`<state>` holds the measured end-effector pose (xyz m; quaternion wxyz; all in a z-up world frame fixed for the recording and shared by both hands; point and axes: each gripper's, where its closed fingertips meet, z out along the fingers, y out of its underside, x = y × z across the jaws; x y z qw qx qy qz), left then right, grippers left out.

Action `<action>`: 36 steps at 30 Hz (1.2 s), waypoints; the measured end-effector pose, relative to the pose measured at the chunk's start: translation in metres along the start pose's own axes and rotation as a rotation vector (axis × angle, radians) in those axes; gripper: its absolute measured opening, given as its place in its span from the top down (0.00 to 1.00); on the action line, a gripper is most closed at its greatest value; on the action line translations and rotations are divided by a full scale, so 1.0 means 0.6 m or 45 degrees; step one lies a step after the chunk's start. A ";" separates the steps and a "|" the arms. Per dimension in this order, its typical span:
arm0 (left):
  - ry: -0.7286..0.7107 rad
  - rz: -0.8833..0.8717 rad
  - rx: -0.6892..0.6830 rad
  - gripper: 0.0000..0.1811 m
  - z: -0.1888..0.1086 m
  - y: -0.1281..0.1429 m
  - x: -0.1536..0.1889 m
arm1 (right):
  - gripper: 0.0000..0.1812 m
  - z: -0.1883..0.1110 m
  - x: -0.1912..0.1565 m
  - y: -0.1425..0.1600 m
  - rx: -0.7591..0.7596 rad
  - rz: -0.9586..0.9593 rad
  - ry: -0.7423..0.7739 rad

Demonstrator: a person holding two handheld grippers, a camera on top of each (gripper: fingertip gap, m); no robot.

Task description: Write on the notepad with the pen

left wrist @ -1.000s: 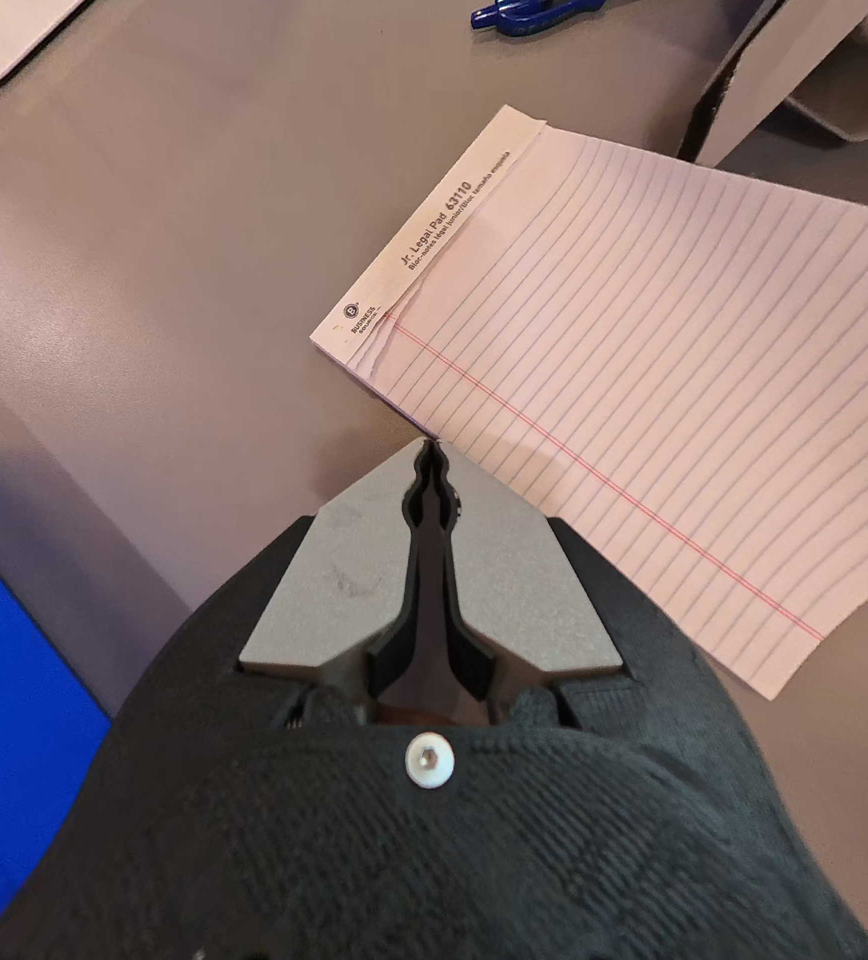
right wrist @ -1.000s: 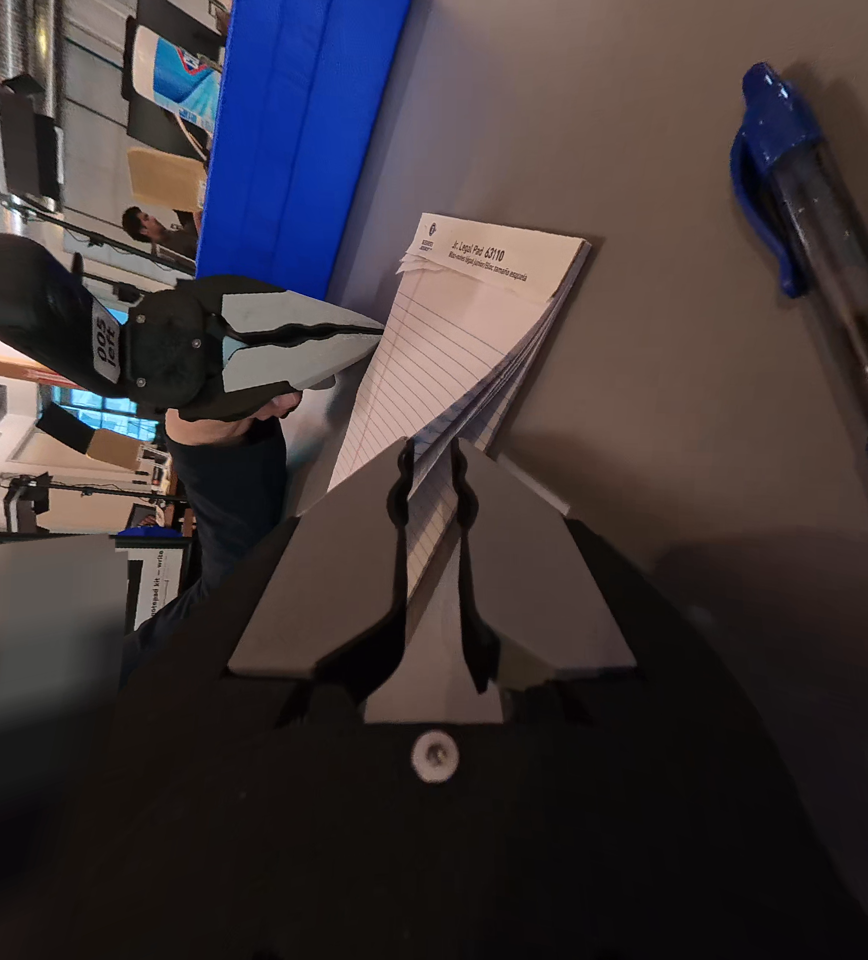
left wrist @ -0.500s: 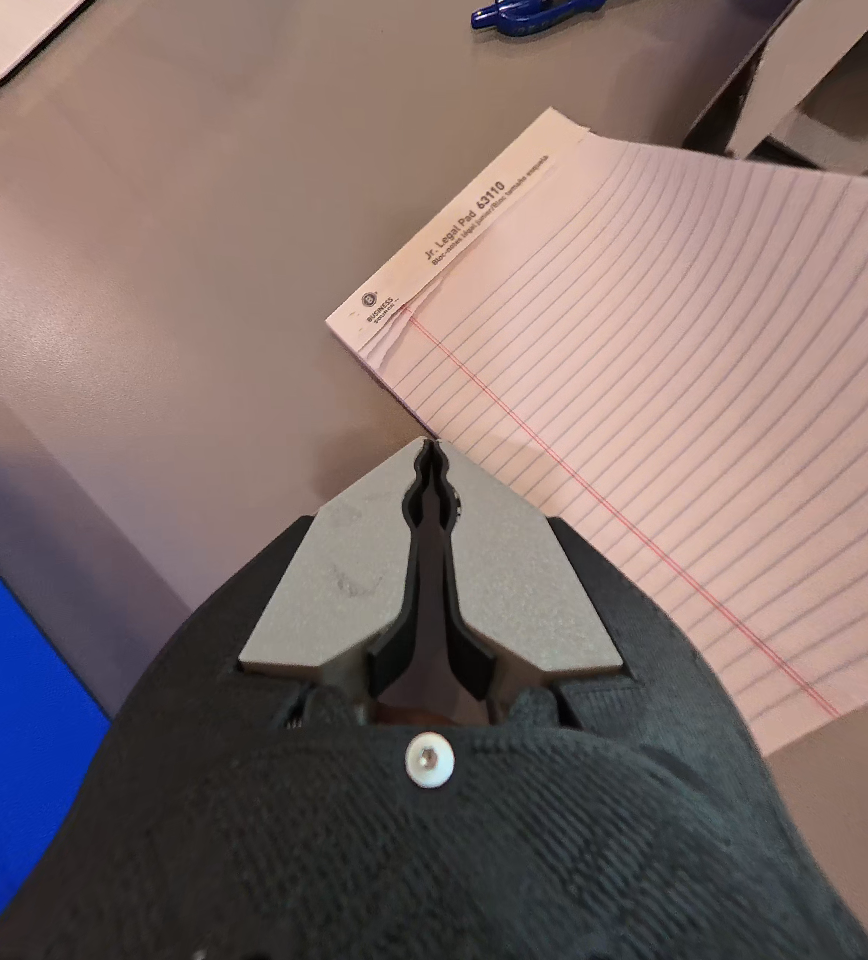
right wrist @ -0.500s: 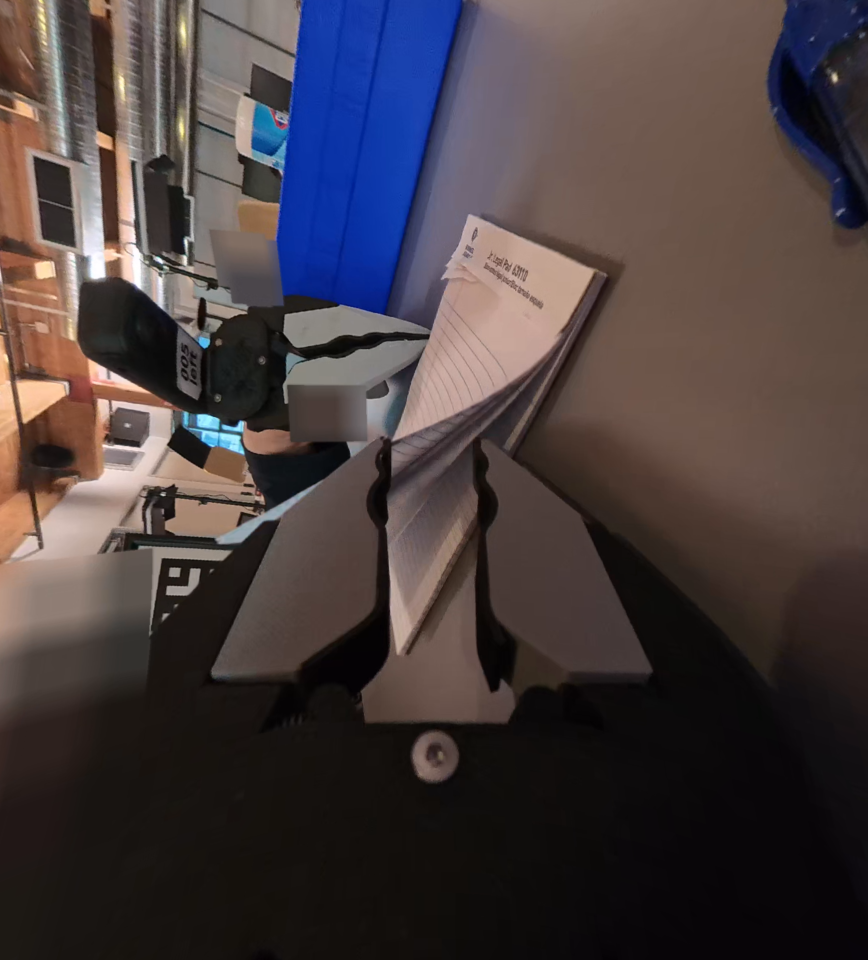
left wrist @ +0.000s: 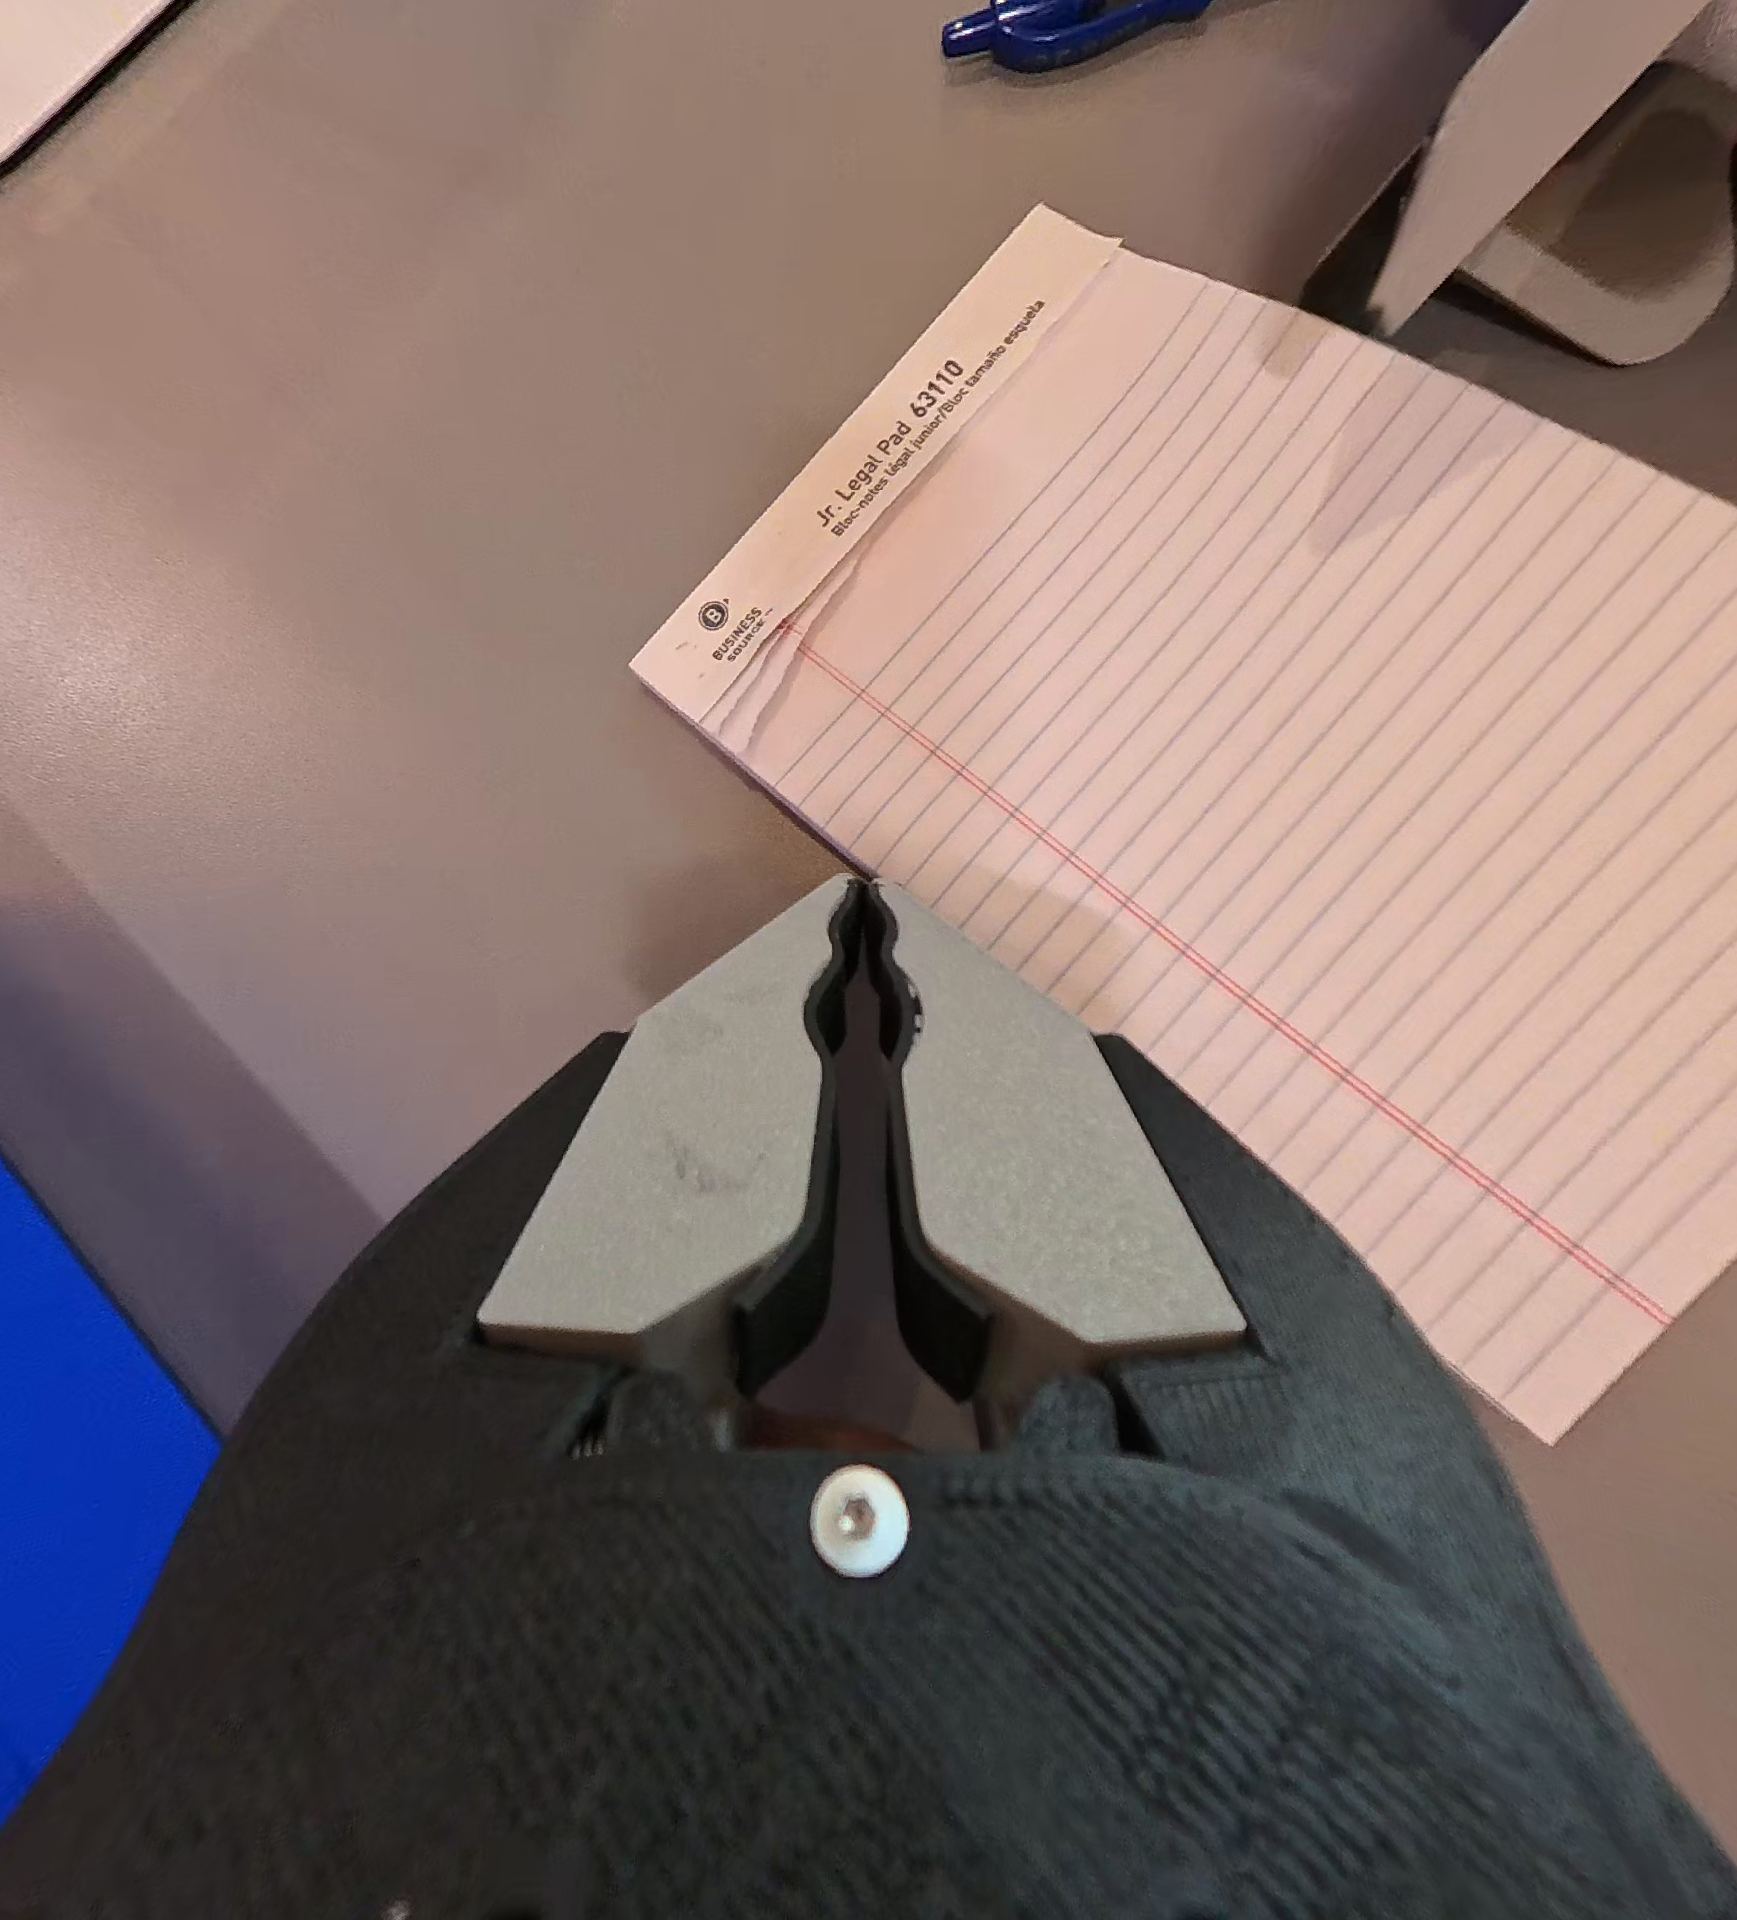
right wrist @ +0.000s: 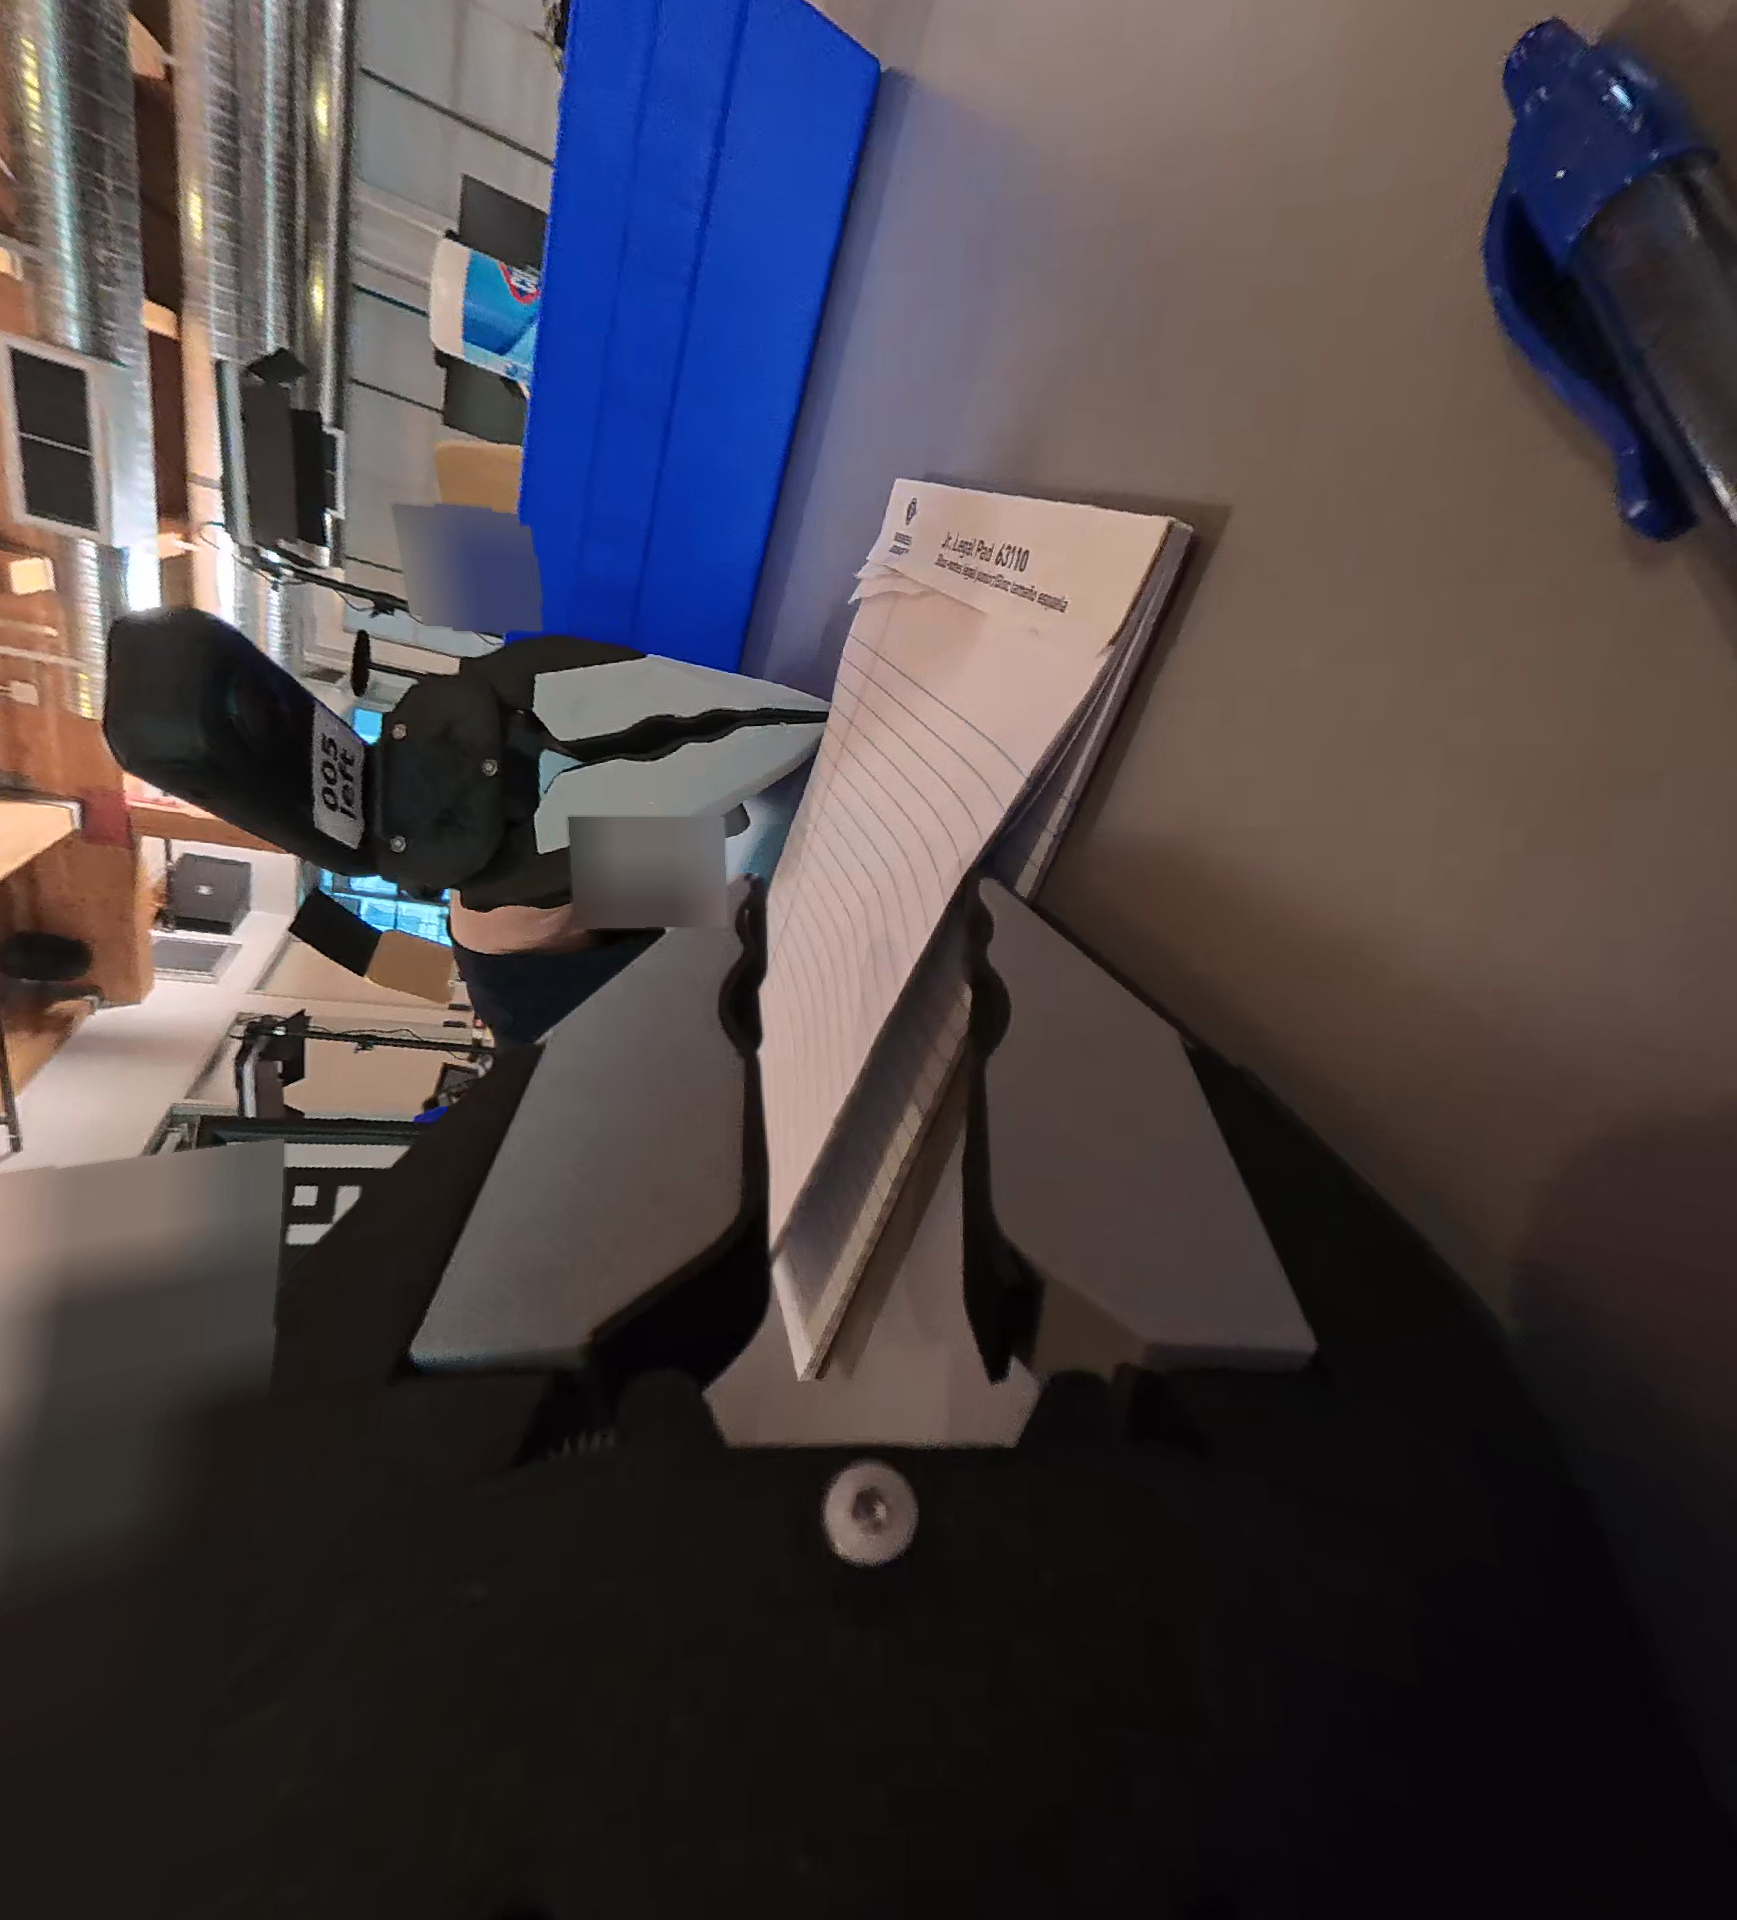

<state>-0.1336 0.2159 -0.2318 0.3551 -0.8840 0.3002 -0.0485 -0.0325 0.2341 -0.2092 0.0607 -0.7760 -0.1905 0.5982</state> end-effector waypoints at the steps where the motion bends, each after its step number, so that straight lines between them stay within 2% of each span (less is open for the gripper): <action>1: 0.001 -0.002 0.000 1.00 0.000 0.000 0.000 | 0.82 0.001 0.001 0.001 -0.008 -0.001 0.007; 5: 0.003 -0.005 0.001 1.00 0.000 0.001 0.000 | 0.81 0.009 -0.008 0.011 -0.058 0.034 -0.039; 8: 0.003 -0.005 0.000 1.00 0.000 0.001 0.000 | 0.96 0.014 -0.001 0.012 -0.061 -0.007 0.007; 10: 0.005 -0.006 0.001 1.00 0.000 0.001 0.000 | 0.99 0.014 0.000 0.005 -0.051 -0.049 0.041; 13: 0.004 -0.006 -0.003 1.00 -0.001 0.002 -0.002 | 1.00 0.013 -0.007 0.000 -0.051 -0.140 0.068; 18: -0.155 -0.048 -0.021 1.00 -0.002 0.007 -0.043 | 1.00 0.002 -0.052 -0.017 -0.020 -0.402 0.078; 22: 0.033 -0.189 0.171 1.00 -0.020 -0.030 -0.024 | 1.00 -0.018 -0.094 -0.024 -0.007 -0.617 0.064; 23: 0.103 -0.234 0.227 0.97 -0.029 -0.041 -0.017 | 1.00 -0.025 -0.098 -0.026 0.003 -0.657 0.077; 24: 0.165 -0.283 0.275 0.89 -0.037 -0.050 -0.013 | 1.00 -0.031 -0.100 -0.029 0.015 -0.692 0.089; 27: 0.324 -0.402 0.415 0.85 -0.059 -0.077 -0.004 | 1.00 -0.047 -0.108 -0.032 0.046 -0.758 0.079; 34: 0.528 -0.510 0.508 0.81 -0.075 -0.096 0.013 | 1.00 -0.071 -0.121 -0.032 0.094 -0.806 0.007; 36: 0.579 -0.495 0.545 0.75 -0.088 -0.102 0.019 | 1.00 -0.076 -0.124 -0.032 0.103 -0.812 -0.013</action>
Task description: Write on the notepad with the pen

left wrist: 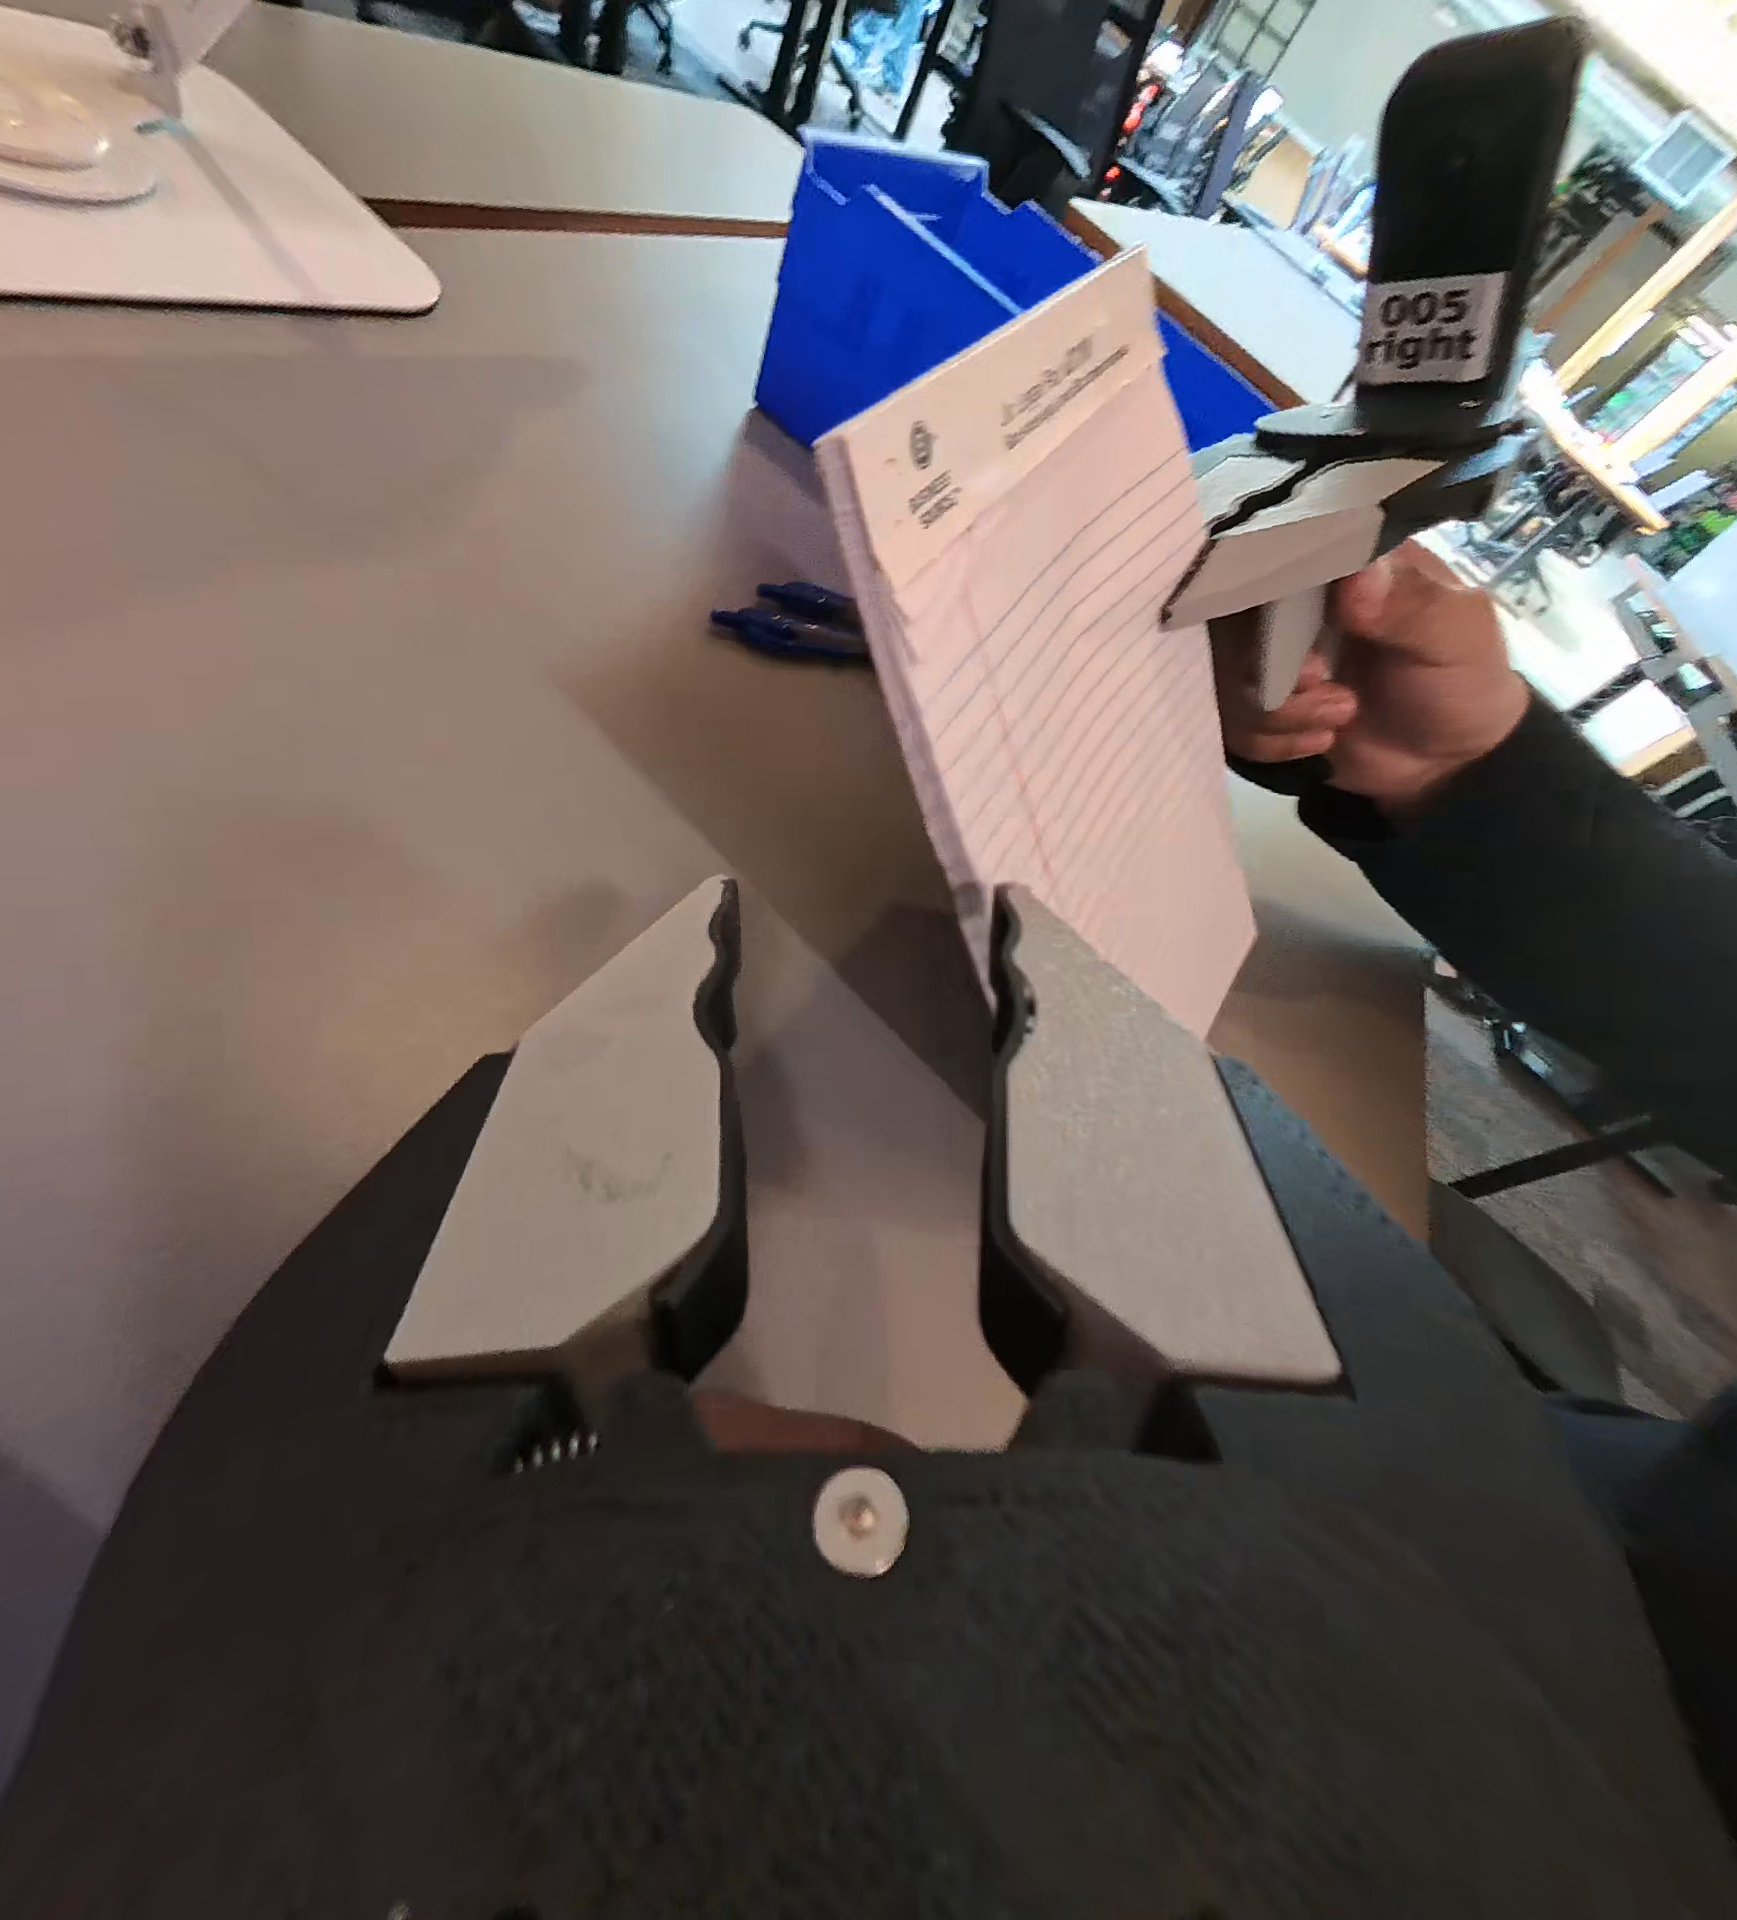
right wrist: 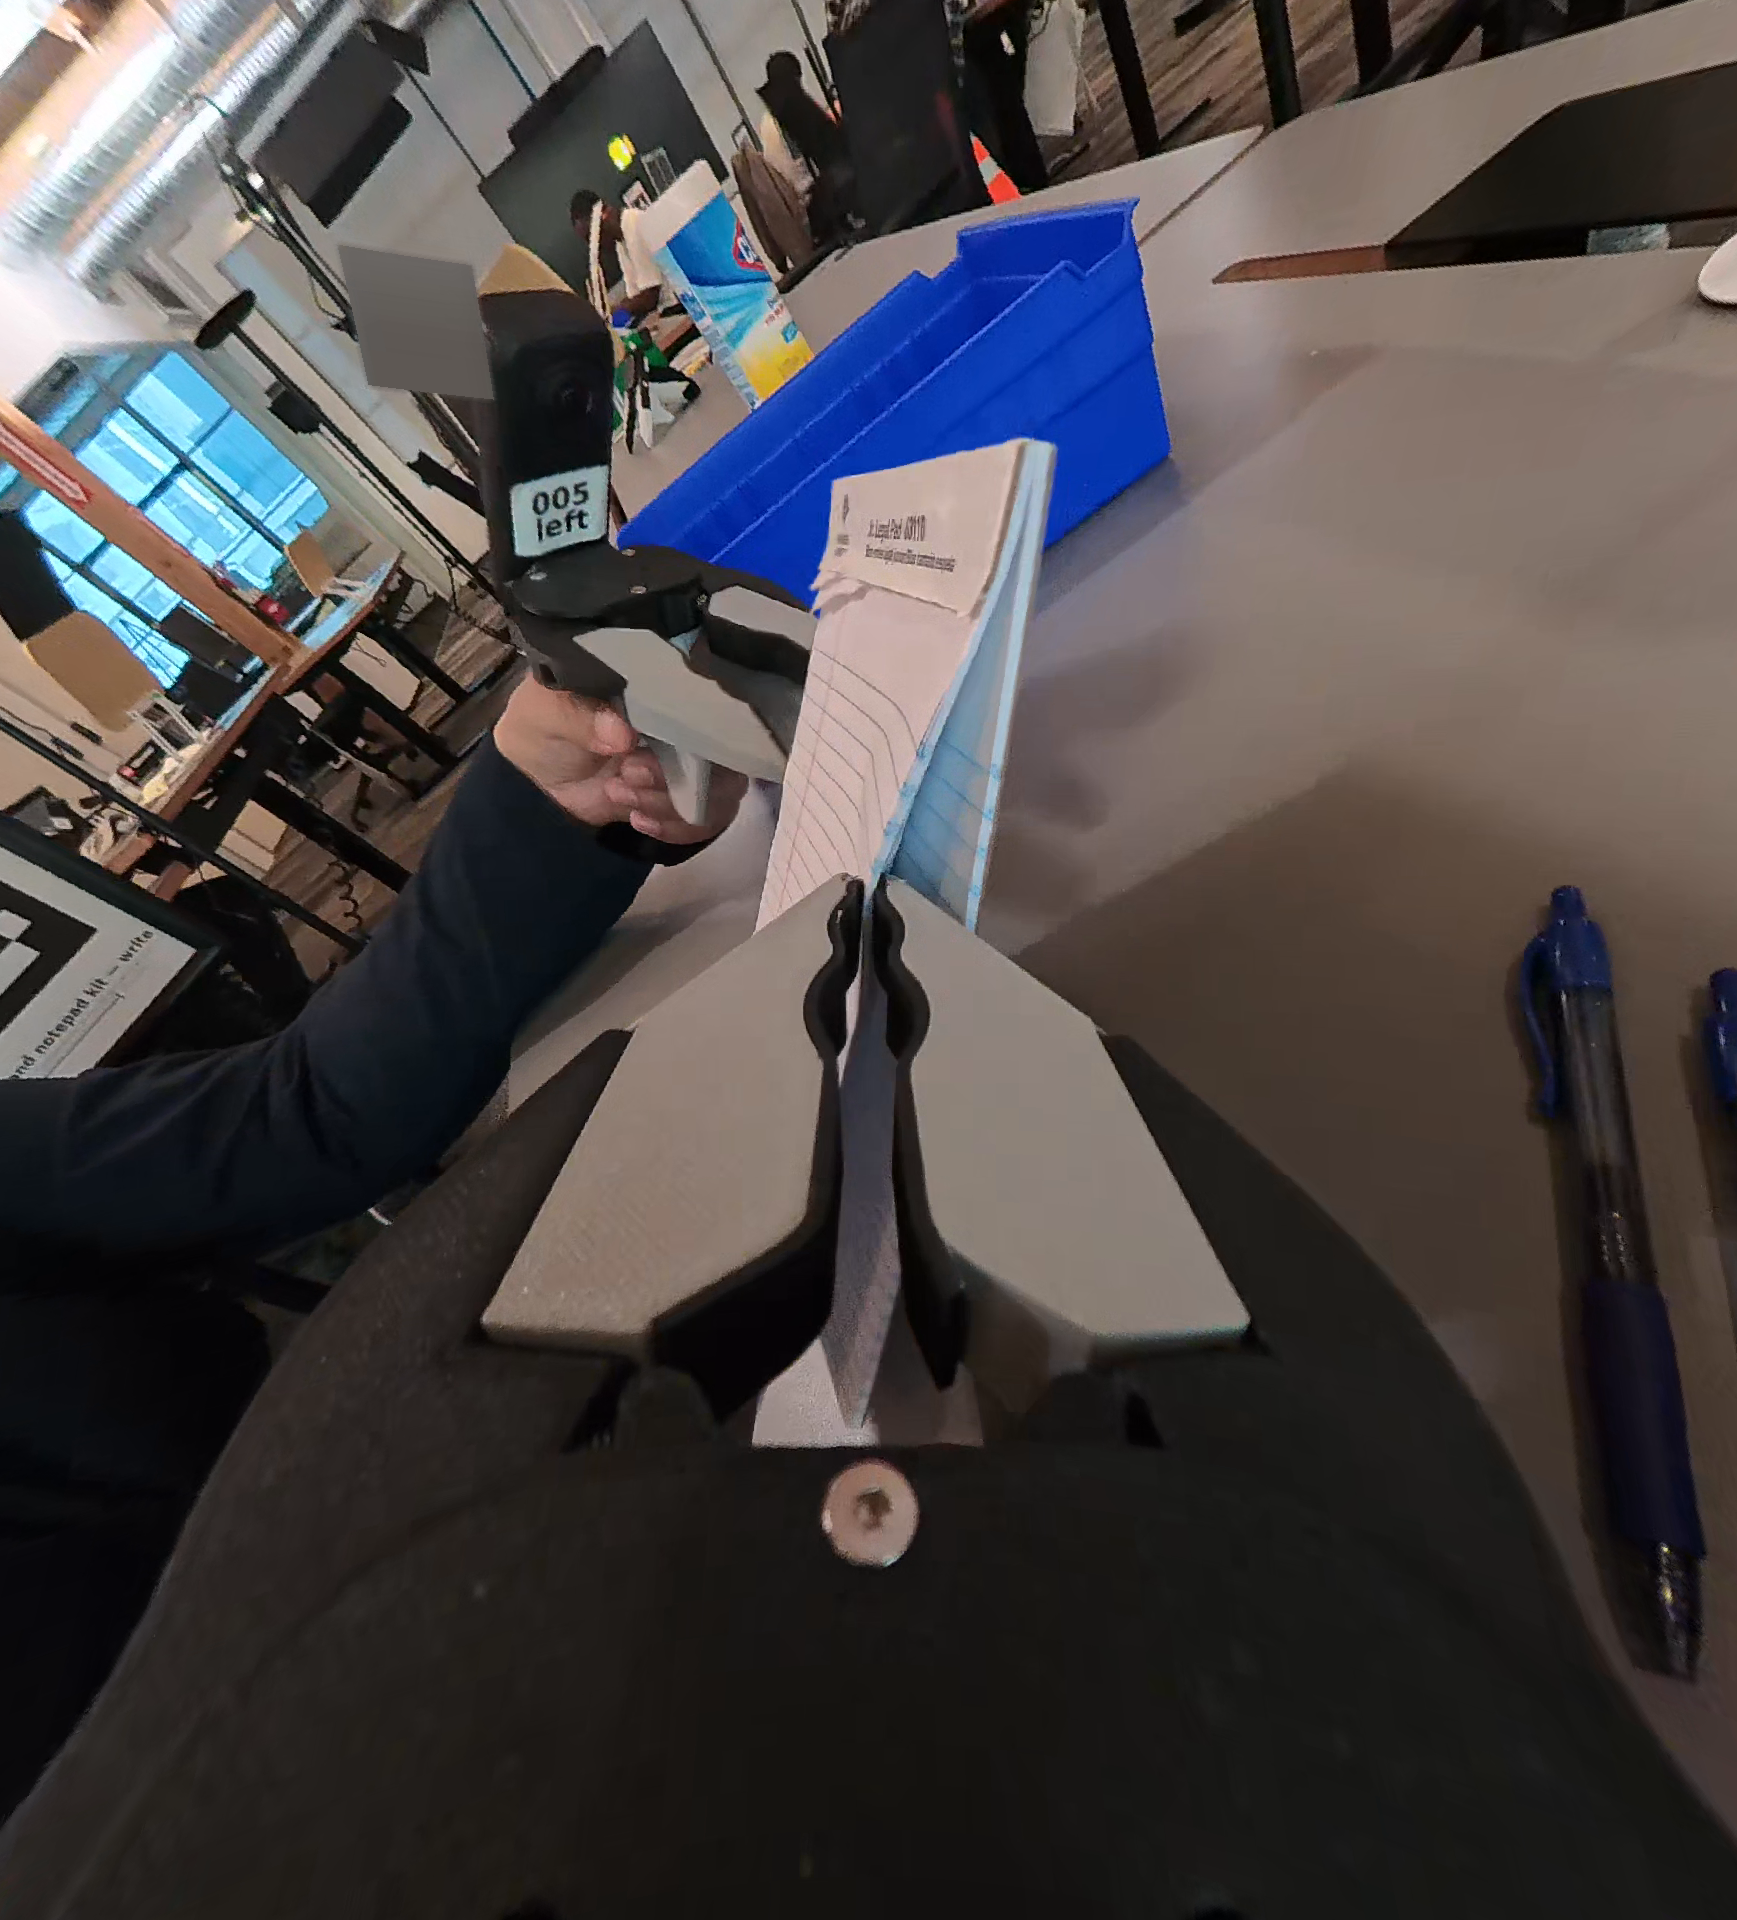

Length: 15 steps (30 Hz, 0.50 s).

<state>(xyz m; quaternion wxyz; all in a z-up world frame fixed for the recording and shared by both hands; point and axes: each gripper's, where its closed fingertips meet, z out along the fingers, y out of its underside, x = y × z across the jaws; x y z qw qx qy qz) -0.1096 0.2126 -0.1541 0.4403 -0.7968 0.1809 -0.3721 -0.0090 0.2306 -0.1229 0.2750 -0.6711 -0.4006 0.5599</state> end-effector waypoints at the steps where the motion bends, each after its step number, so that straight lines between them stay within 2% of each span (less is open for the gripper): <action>1: 0.016 0.017 0.011 0.72 -0.002 -0.004 0.007 | 1.00 -0.002 -0.002 0.000 0.004 -0.011 -0.009; 4: 0.073 0.060 0.030 0.69 0.001 -0.008 0.030 | 1.00 -0.006 -0.009 0.005 0.002 -0.036 -0.046; 7: 0.023 0.078 -0.034 0.65 0.015 0.006 0.020 | 1.00 -0.004 -0.017 0.009 -0.002 -0.064 -0.085; 11: 0.073 0.063 0.024 0.65 0.022 -0.005 0.034 | 1.00 0.003 -0.032 0.009 0.003 -0.097 -0.140; 13: 0.126 0.062 0.070 0.73 0.023 -0.015 0.046 | 1.00 0.008 -0.043 0.010 0.000 -0.113 -0.178; 15: 0.201 0.088 0.130 0.91 0.016 -0.025 0.062 | 1.00 0.014 -0.051 0.012 -0.009 -0.119 -0.197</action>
